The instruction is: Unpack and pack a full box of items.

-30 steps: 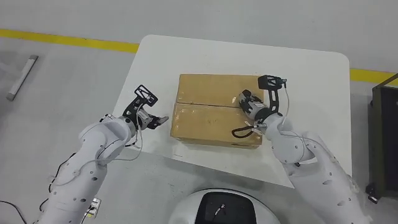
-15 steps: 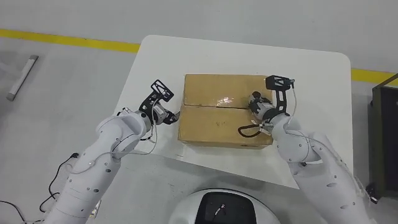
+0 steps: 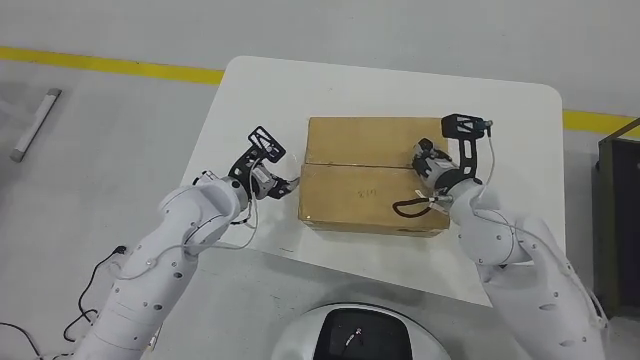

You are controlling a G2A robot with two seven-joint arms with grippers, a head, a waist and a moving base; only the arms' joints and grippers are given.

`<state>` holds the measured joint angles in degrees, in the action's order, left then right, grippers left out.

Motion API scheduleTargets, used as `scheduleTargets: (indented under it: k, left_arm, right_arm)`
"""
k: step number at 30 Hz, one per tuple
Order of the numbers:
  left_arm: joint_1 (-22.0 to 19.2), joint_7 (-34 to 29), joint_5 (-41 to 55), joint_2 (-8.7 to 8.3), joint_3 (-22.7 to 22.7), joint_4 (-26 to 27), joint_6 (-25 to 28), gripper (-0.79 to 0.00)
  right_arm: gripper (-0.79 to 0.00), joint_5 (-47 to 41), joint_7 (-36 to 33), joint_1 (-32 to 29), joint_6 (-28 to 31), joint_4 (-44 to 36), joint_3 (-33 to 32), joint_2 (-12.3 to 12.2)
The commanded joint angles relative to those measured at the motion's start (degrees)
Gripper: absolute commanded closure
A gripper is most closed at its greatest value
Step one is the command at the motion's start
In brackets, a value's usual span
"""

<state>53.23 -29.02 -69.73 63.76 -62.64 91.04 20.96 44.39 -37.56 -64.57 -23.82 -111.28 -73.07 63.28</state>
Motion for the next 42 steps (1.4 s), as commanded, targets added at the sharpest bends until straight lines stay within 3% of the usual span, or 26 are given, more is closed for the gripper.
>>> scheduleTargets:
  k: [1,9,14,21,27,42]
  left_arm:
    - [1.0,1.4,-1.6,-0.10,-0.3,-0.1,-0.5,-0.785]
    - [2.6,10.2,-5.1,0.40,0.2,-3.3,-5.0,-0.785]
    - [1.6,11.7,-1.4,1.04,0.2,-5.2,-5.6,-0.785]
    - [0.2,15.2,-3.3,1.64,0.1,-5.8,-9.2,-0.785]
    - [-0.4,17.5,-4.4,1.99,-0.8,-3.8,-11.8,-0.785]
    - [-0.9,20.3,-8.2,2.66,0.1,1.4,-9.5,-0.785]
  right_arm:
    - [0.000,-0.2,0.3,0.2,0.1,0.4,0.4,0.2]
    - [0.000,-0.2,0.6,1.0,-0.2,2.0,1.3,0.7]
    - [0.000,-0.1,0.5,1.3,-0.4,2.6,1.3,0.9]
    - [0.000,-0.1,0.0,1.6,0.0,3.0,1.4,1.2]
    - [0.000,0.0,-0.5,1.7,0.4,3.1,1.6,1.4]
    - [0.000,-0.7,-0.6,-0.1,0.0,0.4,-1.9,1.6]
